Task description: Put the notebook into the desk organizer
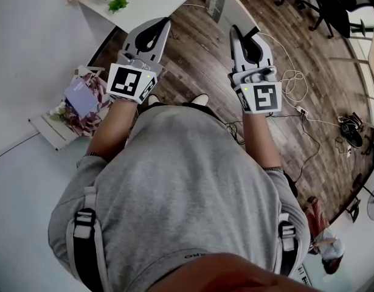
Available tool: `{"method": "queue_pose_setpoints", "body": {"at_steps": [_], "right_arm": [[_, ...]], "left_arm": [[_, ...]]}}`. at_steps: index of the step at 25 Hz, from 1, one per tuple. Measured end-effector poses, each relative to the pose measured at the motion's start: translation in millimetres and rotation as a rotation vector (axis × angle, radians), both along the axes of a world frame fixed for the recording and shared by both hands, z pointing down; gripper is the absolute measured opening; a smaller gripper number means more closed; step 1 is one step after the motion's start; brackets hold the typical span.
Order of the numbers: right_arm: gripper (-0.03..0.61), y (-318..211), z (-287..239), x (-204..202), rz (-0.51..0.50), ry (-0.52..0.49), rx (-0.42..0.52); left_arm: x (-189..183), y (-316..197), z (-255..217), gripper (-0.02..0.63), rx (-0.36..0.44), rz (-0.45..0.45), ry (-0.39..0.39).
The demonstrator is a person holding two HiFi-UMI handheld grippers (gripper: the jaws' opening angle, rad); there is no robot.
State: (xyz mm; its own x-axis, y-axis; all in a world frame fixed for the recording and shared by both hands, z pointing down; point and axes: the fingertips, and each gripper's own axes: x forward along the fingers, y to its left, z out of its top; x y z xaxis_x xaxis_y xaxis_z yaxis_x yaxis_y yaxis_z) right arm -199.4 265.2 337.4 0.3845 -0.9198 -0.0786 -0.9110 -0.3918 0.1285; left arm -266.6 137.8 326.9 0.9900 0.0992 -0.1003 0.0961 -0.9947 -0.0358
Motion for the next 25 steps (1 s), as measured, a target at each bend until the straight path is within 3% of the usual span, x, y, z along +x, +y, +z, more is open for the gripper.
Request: {"method": "queue_pose_setpoints", "body": {"at_steps": [11,16,25], "right_arm": [[0.015,38.1,6.3,48.4,-0.022,-0.011,-0.009],[0.015,23.6,-7.5,67.5,-0.012,-0.023,0.057],[0.015,-19.8,4.5,123.6,-0.065,0.013,-0.046]], "left_arm": [[46.2,34.8,2.7,0.020,0.002,-0.022,-0.012],[68.2,28.5,6.2,0.020,-0.005,-0.018,-0.014],[133.3,-14.0,8.2,0.020,-0.002,-0.007,0.000]]}}
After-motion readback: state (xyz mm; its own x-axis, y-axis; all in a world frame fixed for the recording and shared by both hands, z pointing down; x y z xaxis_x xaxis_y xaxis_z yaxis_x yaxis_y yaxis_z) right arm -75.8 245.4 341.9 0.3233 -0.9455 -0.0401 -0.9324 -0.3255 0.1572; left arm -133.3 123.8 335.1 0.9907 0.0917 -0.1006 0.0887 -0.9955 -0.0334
